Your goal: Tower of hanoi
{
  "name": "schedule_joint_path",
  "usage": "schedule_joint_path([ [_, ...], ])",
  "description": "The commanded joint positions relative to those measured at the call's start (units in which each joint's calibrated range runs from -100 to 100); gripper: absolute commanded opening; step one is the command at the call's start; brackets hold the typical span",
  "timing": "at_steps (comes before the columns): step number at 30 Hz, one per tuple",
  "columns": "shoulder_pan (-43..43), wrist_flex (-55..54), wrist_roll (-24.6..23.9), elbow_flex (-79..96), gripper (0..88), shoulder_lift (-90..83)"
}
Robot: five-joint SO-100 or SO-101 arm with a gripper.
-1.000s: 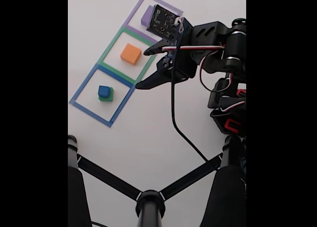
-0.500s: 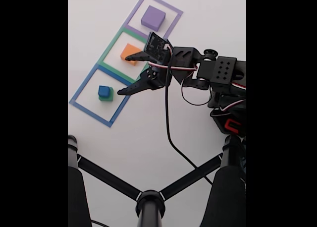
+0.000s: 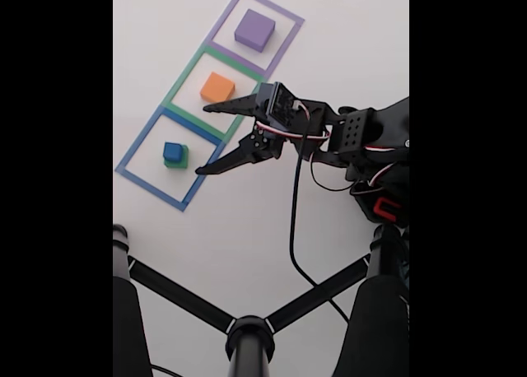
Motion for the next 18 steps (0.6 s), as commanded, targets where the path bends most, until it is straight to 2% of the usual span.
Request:
schedule_joint_path([
  [1, -0.35, -9.39, 1.18, -2.71, 38.7, 10.03],
  [18, -1.49, -14.65, 1.18, -17.43, 37.5, 29.67],
])
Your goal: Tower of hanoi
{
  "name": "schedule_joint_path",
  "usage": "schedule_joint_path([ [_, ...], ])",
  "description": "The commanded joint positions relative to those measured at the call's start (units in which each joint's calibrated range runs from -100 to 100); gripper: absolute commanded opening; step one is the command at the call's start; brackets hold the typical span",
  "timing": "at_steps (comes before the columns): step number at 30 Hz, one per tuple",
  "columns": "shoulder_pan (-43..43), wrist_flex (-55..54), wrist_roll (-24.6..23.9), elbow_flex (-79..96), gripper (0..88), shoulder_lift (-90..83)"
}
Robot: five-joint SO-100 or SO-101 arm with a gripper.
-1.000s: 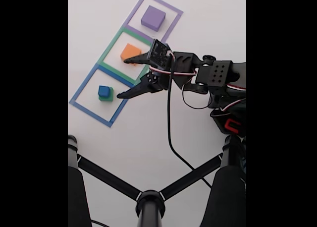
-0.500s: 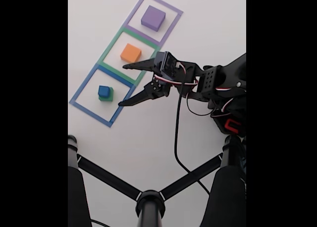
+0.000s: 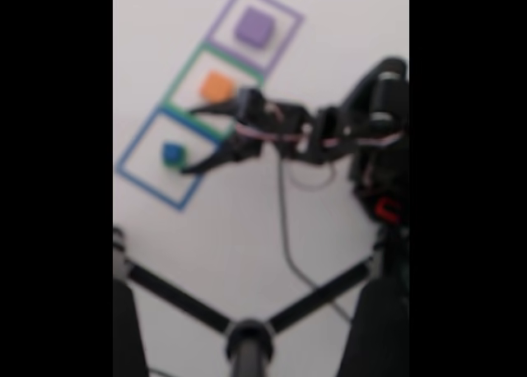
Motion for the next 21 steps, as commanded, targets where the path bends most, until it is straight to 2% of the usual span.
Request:
schedule_joint_path([
  [1, -0.83, -1.89, 0.20, -3.61, 37.4, 1.69],
  [21, -2.96, -1.73, 0.20, -13.33, 36.6, 12.51],
])
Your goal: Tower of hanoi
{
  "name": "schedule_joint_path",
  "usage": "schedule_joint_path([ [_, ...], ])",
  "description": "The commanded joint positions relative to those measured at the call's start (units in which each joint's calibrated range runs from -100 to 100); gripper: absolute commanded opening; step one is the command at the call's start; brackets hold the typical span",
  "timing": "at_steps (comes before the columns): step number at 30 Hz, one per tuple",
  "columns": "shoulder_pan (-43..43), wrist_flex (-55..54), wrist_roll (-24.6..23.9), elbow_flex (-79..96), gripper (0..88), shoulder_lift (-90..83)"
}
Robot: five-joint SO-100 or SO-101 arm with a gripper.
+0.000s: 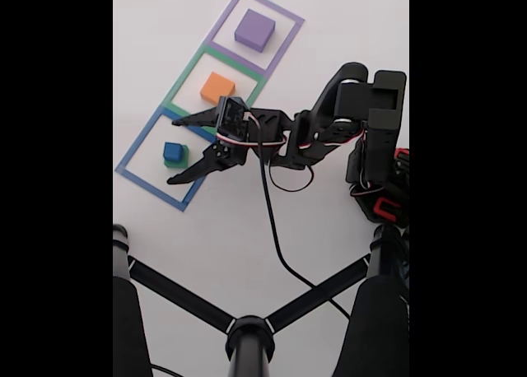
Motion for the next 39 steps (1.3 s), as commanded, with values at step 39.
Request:
schedule_joint_path([
  [39, -3.58, -1.49, 0.20, -3.10, 29.2, 3.22],
])
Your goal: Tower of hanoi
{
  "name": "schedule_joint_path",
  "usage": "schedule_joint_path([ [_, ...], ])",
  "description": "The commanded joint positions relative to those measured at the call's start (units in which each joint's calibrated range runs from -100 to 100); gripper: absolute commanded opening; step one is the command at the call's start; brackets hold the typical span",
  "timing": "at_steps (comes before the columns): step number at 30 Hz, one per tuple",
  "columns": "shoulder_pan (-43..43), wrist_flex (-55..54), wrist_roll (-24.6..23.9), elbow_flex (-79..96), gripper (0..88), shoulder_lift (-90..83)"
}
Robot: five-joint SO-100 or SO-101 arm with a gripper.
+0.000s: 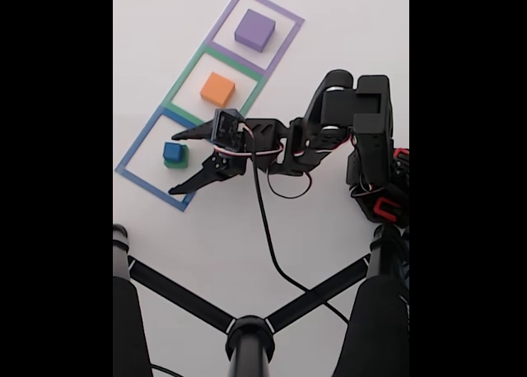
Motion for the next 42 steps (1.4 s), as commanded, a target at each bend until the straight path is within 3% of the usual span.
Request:
schedule_joint_path([
  [1, -0.71, -1.33, 0.99, -1.80, 28.2, -0.67],
  [18, -1.17, -1.98, 0.99, -2.07, 14.9, 0.37],
  [42, -1.25, -3.03, 0.99, -2.25, 5.6, 0.61],
])
